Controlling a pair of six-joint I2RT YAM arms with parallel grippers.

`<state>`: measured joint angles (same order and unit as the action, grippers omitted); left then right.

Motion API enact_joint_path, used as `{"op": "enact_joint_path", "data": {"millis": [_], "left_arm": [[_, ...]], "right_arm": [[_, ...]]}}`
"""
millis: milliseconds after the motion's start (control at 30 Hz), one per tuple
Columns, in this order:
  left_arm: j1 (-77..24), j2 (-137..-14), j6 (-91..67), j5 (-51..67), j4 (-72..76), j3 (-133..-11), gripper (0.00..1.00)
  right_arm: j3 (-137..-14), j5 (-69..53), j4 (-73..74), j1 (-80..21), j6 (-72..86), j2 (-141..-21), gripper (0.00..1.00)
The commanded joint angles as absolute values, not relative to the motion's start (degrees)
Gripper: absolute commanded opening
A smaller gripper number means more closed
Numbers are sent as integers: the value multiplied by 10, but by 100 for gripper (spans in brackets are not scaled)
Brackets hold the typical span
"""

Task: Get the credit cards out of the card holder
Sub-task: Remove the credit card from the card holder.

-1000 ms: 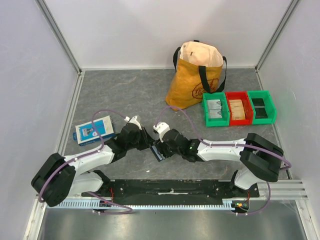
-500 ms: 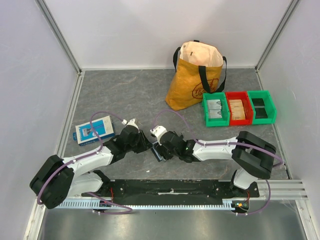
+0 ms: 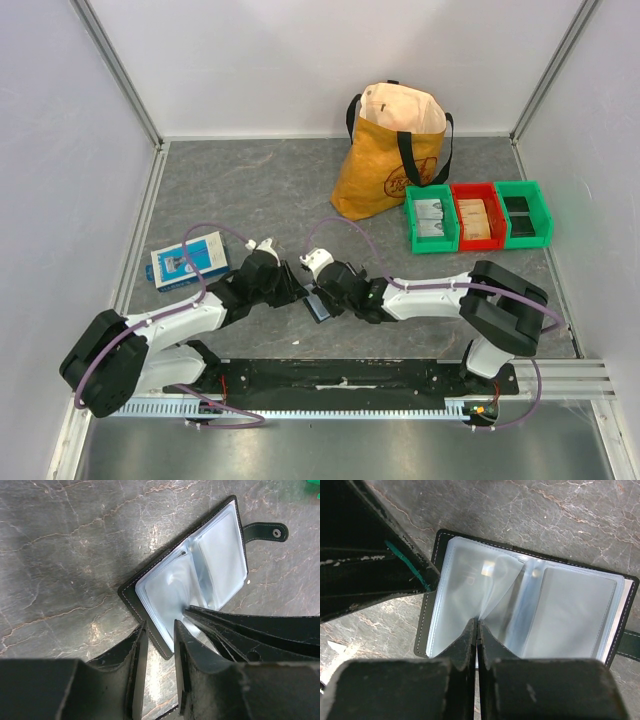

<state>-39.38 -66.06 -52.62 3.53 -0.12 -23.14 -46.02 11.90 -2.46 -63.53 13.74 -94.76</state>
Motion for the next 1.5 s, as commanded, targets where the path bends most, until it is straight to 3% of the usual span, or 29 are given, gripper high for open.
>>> {"op": "enact_joint_path", "data": {"millis": [0, 467, 700, 1033, 1233, 1467], "left_arm": [[-396, -665, -512, 48, 4, -262, 34], [-405, -709, -562, 95, 37, -269, 36], [-426, -743, -599, 102, 71, -269, 46], [-449, -698, -649, 29, 15, -250, 50], [-452, -678, -672, 4, 11, -239, 50], [-459, -711, -686, 16, 29, -248, 42]], "right_arm": [[-464, 115, -3, -625, 149, -969, 0], [-396, -67, -111, -541, 206, -941, 0], [-388, -83, -127, -535, 214, -940, 0], [-381, -84, -134, -533, 217, -931, 0], [-380, -83, -134, -533, 218, -931, 0], [-378, -83, -136, -532, 219, -928, 0]]}}
